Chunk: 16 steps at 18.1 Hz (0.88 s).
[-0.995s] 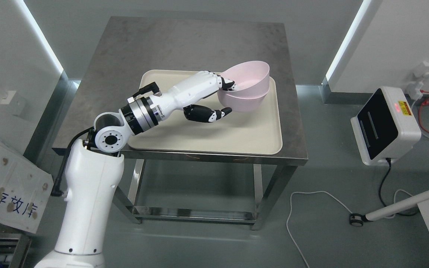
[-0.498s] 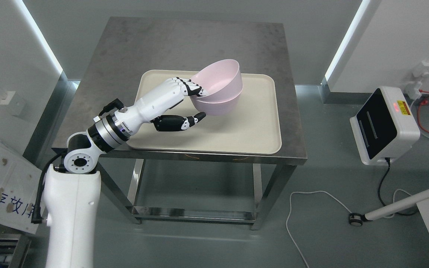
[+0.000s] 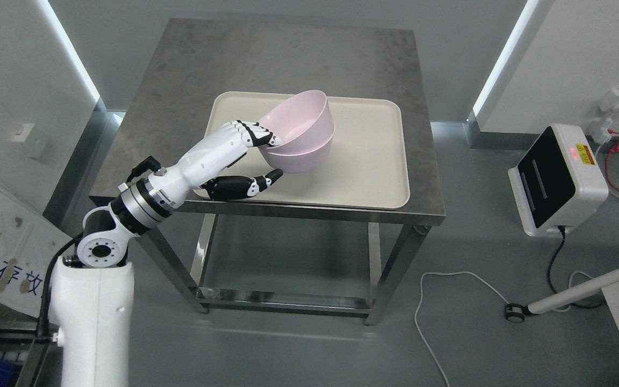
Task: Stack pink IKEA bowls on left shelf middle
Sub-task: 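Hold the stacked bowls in the left hand while turning toward the blue bins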
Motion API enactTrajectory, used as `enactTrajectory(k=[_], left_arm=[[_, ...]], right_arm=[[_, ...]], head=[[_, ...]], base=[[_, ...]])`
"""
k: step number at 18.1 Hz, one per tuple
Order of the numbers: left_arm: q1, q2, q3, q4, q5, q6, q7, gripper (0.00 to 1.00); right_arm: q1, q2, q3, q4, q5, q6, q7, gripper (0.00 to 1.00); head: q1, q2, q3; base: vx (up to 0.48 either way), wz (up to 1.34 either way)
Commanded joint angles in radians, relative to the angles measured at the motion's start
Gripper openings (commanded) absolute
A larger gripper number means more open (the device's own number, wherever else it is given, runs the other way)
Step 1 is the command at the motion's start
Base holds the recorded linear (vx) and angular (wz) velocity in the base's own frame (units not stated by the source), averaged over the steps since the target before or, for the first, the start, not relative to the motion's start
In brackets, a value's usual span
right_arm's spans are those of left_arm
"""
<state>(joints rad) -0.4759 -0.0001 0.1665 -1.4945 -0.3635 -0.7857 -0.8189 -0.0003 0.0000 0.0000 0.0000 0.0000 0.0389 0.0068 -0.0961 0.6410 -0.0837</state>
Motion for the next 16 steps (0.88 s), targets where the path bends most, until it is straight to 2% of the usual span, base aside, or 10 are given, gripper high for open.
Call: enactTrajectory(k=[1,16], left_arm=[[0.036,0.018,0.018,-0.043,0.017,0.000,0.001,0.04],[0.034,0.018,0.019,-0.043,0.028,0.000,0.001,0.04]], right_arm=[[0.029,-0.017,-0.012,-0.034,0.000,-0.004,-0.001,1.00],[0.029,-0.017,-0.011,-0.034,0.000,-0.004,-0.001,1.00]], head=[[0.0000,0.000,0.000],[0.0000,0.000,0.000]], base=[[-0.163,0.07],[-0.270,0.10]])
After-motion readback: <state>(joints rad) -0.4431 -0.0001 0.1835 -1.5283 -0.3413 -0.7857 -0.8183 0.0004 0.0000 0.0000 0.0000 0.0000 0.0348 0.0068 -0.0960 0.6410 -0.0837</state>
